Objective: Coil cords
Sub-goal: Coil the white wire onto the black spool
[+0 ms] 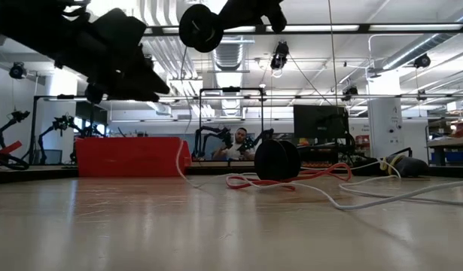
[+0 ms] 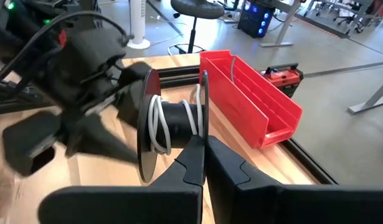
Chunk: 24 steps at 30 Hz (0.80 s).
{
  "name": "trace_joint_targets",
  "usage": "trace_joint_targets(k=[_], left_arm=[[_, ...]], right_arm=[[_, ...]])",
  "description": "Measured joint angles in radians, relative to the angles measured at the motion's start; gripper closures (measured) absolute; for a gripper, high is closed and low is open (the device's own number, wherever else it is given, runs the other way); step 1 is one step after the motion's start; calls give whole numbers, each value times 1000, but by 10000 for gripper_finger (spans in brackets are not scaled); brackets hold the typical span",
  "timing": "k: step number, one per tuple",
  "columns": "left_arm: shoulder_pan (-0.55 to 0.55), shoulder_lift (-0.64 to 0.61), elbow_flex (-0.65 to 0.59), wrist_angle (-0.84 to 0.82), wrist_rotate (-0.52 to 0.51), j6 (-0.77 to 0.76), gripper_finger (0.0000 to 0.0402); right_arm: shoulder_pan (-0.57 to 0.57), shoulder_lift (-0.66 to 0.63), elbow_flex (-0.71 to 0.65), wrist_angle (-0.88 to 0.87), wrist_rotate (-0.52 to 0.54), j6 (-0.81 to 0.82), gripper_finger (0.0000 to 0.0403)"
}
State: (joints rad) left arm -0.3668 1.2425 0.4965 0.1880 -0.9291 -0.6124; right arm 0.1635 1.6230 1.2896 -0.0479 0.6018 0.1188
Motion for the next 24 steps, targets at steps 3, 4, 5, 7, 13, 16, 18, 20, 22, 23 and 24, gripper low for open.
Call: trace_joint_targets(k=[3,4,5,7,13,16,18,20,22,23,24], left_arm=[[3,-52,-36,26,-71,-3,200],[4,-64,-48,53,-85,6,198],[6,-74,-59,90,-94,31,196],[13,-79,-81,204,-92,111,196],[40,-37,-120,427,-76,297,214],[52,-1,-116,447,-71,332,229],[55,25,-108,464,-63,361,241],[57,51,-92,471,-53,385,253],[57,76,-75,470,-54,401,268],[57,87,-64,473,-53,408,276],[57,96,-56,472,-53,417,285]], right_arm=[[0,0,0,0,0,-2,403],[0,0,0,0,0,-2,403],[0,0,0,1,0,-2,403],[0,0,0,5,0,-2,403],[2,0,0,40,-1,-23,403],[2,0,0,47,-7,-23,403],[2,0,0,56,-14,-23,403],[2,0,0,62,-27,-23,403],[2,0,0,66,-28,-25,403],[2,0,0,66,-28,-25,403],[2,0,0,66,-28,-25,403]])
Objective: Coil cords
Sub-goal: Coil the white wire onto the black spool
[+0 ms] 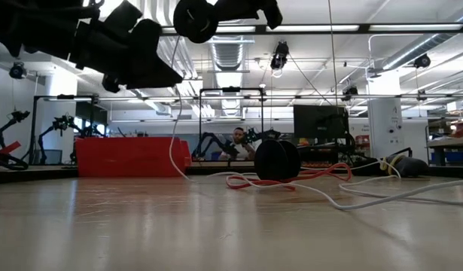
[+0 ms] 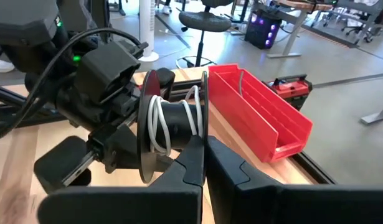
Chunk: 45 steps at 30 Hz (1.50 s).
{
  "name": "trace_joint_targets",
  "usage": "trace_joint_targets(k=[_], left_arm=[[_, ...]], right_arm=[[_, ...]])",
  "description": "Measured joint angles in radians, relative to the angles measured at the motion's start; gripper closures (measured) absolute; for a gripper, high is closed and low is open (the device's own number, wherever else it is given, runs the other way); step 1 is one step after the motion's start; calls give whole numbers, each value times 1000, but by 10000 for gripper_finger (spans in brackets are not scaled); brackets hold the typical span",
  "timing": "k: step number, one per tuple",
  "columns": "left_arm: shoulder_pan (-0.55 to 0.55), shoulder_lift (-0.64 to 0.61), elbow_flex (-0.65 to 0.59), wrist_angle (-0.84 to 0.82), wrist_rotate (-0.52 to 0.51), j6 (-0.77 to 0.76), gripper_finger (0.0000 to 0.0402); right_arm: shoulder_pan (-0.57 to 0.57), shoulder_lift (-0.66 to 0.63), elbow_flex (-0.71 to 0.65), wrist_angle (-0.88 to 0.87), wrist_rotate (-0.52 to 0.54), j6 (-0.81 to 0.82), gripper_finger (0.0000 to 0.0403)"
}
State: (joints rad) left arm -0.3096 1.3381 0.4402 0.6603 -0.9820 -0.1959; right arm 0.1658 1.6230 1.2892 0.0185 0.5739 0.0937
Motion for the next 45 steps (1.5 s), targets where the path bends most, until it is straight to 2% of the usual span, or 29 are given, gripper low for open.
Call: trace_joint_targets(k=[4,7,9,16,22,28,33,39,45], left_arm=[[0,21,28,0,0,16,330],[0,22,36,-2,0,15,380],[0,22,36,-2,0,4,394],[6,54,56,-4,58,-76,399],[8,121,130,-7,101,-78,401],[8,137,168,-11,122,-76,401],[8,102,174,-13,180,-78,401],[6,32,173,-43,248,-79,401],[4,-76,186,-251,273,-80,401]], right_arm=[[0,0,0,-2,0,0,403],[0,0,0,-3,0,1,403],[0,0,0,2,0,2,403],[0,47,0,167,-5,5,403],[-15,117,-1,220,47,11,403],[-20,134,-2,98,128,9,403],[-21,134,-1,7,133,-9,403],[-20,130,-1,-145,101,-6,403],[-19,115,3,-225,6,17,403]])
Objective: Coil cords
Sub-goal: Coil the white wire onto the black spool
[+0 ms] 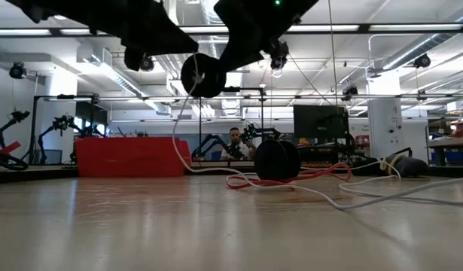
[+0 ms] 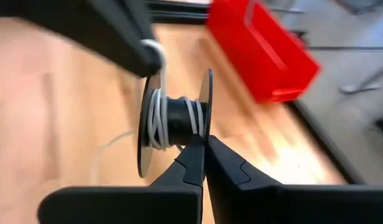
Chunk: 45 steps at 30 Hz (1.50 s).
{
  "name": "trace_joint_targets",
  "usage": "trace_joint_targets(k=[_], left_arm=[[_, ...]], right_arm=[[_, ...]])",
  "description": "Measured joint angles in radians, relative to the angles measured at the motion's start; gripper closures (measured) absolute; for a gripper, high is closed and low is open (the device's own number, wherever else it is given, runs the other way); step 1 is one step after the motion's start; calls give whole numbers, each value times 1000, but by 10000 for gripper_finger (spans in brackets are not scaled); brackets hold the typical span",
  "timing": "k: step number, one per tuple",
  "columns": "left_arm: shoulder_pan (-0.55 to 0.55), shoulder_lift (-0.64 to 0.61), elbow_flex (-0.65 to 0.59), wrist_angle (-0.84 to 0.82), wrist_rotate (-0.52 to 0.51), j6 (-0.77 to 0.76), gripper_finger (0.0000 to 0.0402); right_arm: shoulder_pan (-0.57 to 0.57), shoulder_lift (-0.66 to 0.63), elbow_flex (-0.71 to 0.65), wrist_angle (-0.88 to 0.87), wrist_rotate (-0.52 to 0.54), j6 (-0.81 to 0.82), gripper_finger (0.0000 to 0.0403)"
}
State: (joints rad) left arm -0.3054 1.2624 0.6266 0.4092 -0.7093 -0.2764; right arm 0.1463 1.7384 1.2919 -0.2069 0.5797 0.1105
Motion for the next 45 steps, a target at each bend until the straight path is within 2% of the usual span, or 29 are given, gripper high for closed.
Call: trace_joint_targets(k=[5,12,21,24,33,38,40,45], left_arm=[[-2,-68,0,-127,23,1,401],[-1,-127,0,-218,192,5,401],[-1,-121,-10,-293,241,10,392],[-3,-107,-14,-294,277,1,394],[-22,-41,-15,-210,287,9,392],[-21,-76,-16,-222,158,20,373],[-21,-92,-16,-205,143,48,368],[-21,-98,-16,-115,261,133,360]], right_arm=[[-1,-5,0,-13,-124,-20,403],[-1,-42,-2,-49,-236,-46,403],[0,-105,-5,-91,-455,-70,403],[2,-121,-5,-98,-463,-68,403],[4,-143,-5,-69,-452,-80,403],[10,-143,-5,-69,-451,-89,403],[15,-144,-5,-68,-449,-100,403],[18,-146,-4,-51,-451,-104,403]])
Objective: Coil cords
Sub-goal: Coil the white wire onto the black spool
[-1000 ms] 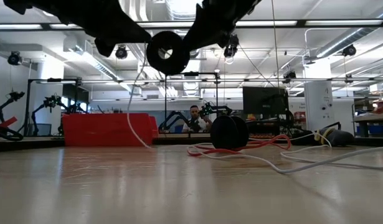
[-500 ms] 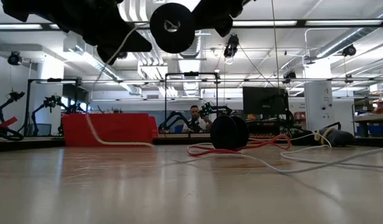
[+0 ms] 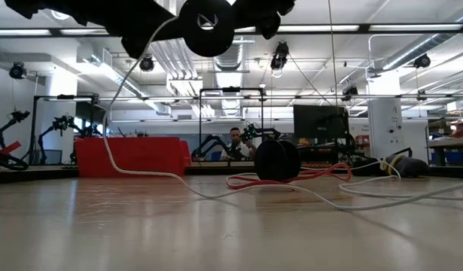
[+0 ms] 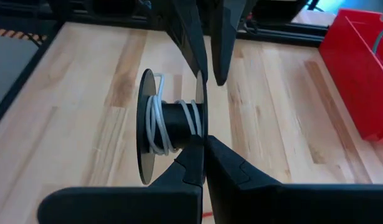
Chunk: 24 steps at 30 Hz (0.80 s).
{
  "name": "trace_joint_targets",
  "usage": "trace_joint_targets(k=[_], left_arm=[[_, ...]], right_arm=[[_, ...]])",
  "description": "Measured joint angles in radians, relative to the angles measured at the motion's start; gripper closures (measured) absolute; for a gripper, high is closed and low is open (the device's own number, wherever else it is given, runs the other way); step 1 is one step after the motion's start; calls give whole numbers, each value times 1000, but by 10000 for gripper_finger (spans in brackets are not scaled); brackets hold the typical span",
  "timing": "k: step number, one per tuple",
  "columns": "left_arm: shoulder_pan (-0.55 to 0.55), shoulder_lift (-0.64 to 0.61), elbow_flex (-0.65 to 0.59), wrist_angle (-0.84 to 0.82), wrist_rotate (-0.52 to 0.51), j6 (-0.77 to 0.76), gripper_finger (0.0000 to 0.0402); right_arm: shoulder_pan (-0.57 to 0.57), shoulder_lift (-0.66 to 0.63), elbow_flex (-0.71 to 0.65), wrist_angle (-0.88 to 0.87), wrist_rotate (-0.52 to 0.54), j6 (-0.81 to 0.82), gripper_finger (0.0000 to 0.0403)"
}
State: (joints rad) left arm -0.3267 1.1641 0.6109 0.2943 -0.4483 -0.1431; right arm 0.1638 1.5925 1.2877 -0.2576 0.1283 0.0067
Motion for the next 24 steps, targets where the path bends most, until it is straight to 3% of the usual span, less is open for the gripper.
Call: trace_joint_targets(k=[10,16,24], left_arm=[[0,29,0,76,19,62,363],[0,-15,0,-38,10,74,362],[-1,-35,0,-5,40,52,321]], right_arm=[[3,0,0,5,-9,9,403],[2,-1,2,-18,-4,22,403],[2,-2,2,-12,-4,14,403]])
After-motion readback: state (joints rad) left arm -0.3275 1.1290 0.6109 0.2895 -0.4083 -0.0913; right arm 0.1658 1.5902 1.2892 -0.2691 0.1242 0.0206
